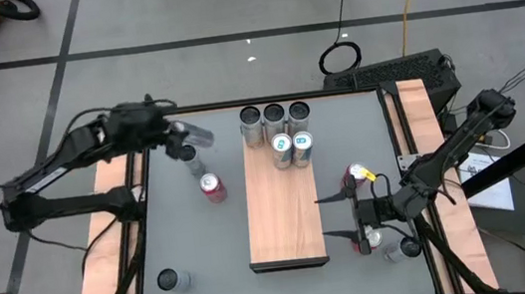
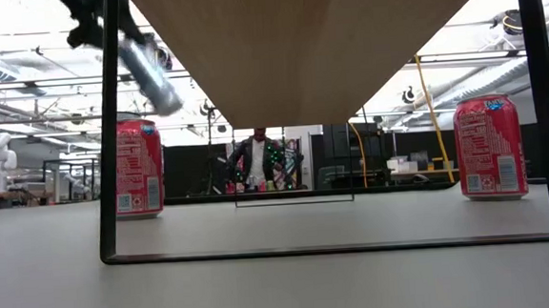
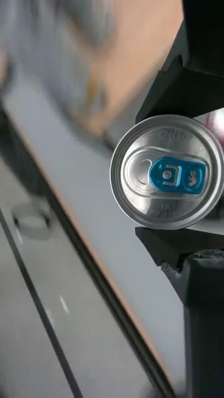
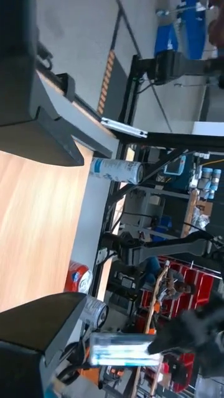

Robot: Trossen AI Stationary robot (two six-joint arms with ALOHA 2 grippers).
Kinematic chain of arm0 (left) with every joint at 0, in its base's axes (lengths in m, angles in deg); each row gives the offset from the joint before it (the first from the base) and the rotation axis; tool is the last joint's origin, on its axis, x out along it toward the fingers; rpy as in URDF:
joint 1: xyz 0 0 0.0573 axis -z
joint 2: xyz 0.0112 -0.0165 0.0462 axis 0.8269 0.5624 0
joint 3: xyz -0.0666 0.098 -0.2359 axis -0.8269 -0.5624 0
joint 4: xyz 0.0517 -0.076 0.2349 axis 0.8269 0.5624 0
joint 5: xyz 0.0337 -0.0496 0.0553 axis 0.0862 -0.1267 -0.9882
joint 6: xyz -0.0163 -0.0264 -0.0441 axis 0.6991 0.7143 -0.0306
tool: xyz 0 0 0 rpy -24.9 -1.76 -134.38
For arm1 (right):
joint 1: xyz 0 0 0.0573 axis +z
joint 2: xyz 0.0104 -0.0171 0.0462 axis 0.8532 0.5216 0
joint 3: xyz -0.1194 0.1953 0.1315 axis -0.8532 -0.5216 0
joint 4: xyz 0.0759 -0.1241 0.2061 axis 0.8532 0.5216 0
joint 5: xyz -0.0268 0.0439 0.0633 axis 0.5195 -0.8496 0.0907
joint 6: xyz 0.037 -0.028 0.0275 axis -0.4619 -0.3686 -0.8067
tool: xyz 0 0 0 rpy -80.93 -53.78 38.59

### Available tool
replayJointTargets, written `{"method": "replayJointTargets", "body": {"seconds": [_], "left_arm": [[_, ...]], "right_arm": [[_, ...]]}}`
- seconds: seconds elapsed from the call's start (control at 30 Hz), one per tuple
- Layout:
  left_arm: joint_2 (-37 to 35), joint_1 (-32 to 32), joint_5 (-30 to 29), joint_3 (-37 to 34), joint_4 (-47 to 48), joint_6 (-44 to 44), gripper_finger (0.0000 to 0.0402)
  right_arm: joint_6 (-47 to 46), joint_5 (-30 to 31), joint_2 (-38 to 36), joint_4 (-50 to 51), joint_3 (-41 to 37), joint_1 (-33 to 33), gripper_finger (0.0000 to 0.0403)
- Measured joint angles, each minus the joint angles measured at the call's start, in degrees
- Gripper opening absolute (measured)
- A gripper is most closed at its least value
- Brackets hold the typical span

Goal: Place canned beverage on shelf
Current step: Put the blue soda can on the shelf aligned with the other blue soda cans

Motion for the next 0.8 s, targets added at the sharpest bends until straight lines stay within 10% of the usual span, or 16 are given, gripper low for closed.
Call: {"method": "replayJointTargets", "body": {"seconds": [0.37,0.8], "left_arm": [[-5.3,21.9,18.4,-0.2,-13.2,-3.0,0.0226],[11.5,46.6,10.8,-0.3,-36.7,-27.9,0.0226]], "right_arm": [[-5.8,0.0,7.8,-13.7,0.0,0.0,0.0290],[-8.2,-0.2,19.9,-30.0,4.9,0.0,0.0345]]}}
